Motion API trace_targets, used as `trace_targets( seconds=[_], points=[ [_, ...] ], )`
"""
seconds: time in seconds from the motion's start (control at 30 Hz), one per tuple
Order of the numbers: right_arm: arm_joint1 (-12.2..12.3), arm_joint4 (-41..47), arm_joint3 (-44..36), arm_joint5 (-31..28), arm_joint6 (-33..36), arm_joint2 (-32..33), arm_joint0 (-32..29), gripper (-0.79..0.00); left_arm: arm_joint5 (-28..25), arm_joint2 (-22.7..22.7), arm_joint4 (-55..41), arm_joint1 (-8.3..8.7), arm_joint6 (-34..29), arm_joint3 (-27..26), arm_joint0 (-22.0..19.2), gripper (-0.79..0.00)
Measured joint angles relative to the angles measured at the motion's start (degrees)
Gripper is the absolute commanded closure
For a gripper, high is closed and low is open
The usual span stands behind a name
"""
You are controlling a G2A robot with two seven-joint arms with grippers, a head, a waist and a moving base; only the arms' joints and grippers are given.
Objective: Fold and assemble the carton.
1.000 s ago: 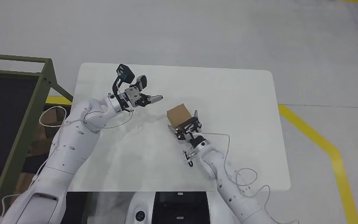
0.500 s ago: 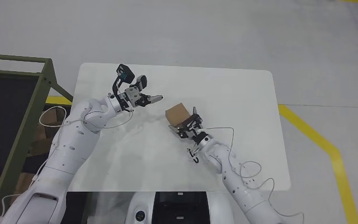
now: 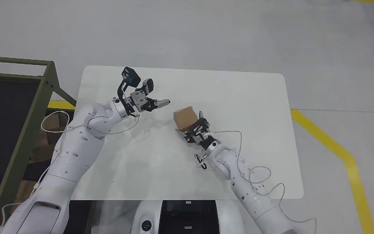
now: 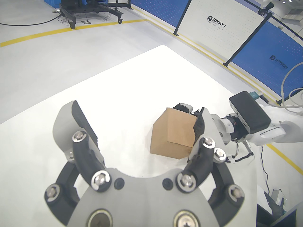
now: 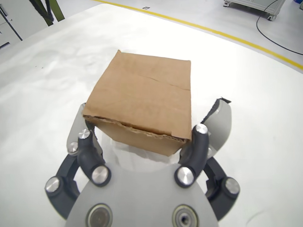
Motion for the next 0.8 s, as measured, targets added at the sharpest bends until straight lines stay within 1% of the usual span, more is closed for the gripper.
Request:
trace_targets(
  seconds=[0.03,0.07,0.1,0.17,0.4,0.6,0.63,0.67,0.7,0.8],
  points=[
    [-0.06,0.17,0.0,0.55,0.04,-0.14,-0.01,-0.554,0.0,0.0,0.0,0.0,0.0,0.0,0.0,-0.785],
    [-0.11,0.35,0.0,0.95,-0.05,-0.27,-0.04,-0.477,0.0,0.0,0.0,0.0,0.0,0.0,0.0,-0.785],
    [-0.16,0.6,0.01,1.29,-0.25,-0.35,-0.08,-0.437,0.0,0.0,0.0,0.0,0.0,0.0,0.0,-0.785],
    [-0.23,0.93,0.15,1.83,-0.69,-0.55,-0.12,-0.416,0.0,0.0,0.0,0.0,0.0,0.0,0.0,-0.785],
    [-0.25,1.13,0.32,2.15,-1.06,-1.01,0.06,-0.428,0.0,0.0,0.0,0.0,0.0,0.0,0.0,-0.785],
    [-0.05,0.77,-0.55,2.31,-0.95,-0.97,-0.17,-0.493,0.0,0.0,0.0,0.0,0.0,0.0,0.0,-0.785],
    [0.02,0.64,-0.83,2.32,-0.9,-0.91,-0.27,-0.431,0.0,0.0,0.0,0.0,0.0,0.0,0.0,-0.785],
    [0.08,0.48,-1.08,2.29,-0.93,-0.85,-0.37,-0.406,0.0,0.0,0.0,0.0,0.0,0.0,0.0,-0.785],
    [0.16,0.31,-1.37,2.18,-1.04,-0.79,-0.5,-0.413,0.0,0.0,0.0,0.0,0.0,0.0,0.0,-0.785],
    [0.51,-0.4,-2.63,1.66,-1.67,-0.42,-1.26,-0.486,0.0,0.0,0.0,0.0,0.0,0.0,0.0,-0.785]
  ],
)
